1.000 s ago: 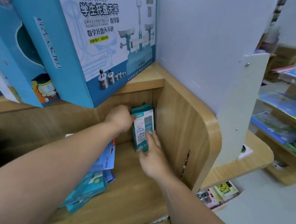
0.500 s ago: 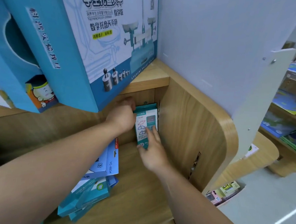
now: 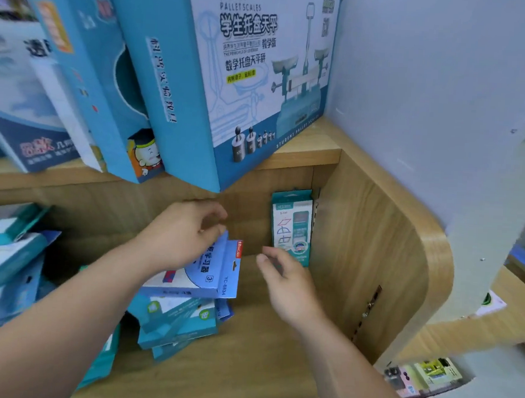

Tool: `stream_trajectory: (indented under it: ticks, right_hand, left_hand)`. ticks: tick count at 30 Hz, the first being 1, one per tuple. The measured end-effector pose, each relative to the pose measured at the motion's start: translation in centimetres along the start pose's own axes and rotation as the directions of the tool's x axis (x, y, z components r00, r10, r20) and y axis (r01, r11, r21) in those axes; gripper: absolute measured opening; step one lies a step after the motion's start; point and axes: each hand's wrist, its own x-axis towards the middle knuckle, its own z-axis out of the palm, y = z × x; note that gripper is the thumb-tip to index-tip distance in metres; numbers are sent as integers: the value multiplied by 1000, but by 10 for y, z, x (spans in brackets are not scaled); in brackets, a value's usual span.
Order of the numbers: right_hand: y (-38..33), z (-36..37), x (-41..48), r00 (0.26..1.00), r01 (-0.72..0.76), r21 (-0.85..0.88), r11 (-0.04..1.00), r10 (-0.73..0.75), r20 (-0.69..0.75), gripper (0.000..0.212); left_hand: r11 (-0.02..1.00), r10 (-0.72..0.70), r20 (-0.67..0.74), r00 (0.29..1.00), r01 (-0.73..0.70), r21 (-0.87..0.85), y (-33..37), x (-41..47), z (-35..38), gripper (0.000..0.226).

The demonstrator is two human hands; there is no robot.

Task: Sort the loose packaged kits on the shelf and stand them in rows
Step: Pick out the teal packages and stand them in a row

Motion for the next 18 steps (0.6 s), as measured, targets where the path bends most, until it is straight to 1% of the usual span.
stream_trajectory:
  ticks: [2, 3, 5, 7, 9, 10, 13, 15, 18]
  right_hand:
    - [-10, 6, -10, 994, -37, 97, 995, 27, 107, 34]
    - [-14, 11, -13, 987, -63, 138, 988, 41, 154, 35]
    - [-21, 21, -21, 973, -105, 212, 972, 56, 225, 29]
    - [-25, 30, -24, 972, -115, 260, 959, 55, 227, 19]
    - [-28, 34, -25, 973, -120, 298, 947, 53, 223, 16]
    - [-31, 35, -25, 972, -128, 311, 942, 57, 227, 17]
    - [-35, 37, -21, 964, -188, 325, 927, 111, 241, 24]
    - [-35, 36, -18, 955, -243, 348, 905, 160, 251, 26]
    - [-35, 26, -12, 957, -266, 411, 872, 189, 218, 23]
  left_hand:
    - [997, -64, -99, 993, 68, 37, -16, -24, -6, 34]
    - [992, -104, -116, 988, 111, 60, -23, -35, -6, 42]
    - [975, -190, -90, 978, 199, 100, -34, -56, -2, 65]
    - [965, -256, -45, 966, 258, 56, -41, -75, 9, 85]
    - [957, -288, -27, 957, 287, -38, -41, -92, 19, 92]
    - [959, -281, -40, 959, 278, -61, -39, -98, 24, 95]
    - [967, -252, -74, 965, 248, -59, -34, -112, 33, 101]
    - [966, -257, -85, 963, 255, -31, -33, -117, 38, 102]
    - [959, -282, -112, 953, 282, -11, -32, -122, 44, 104]
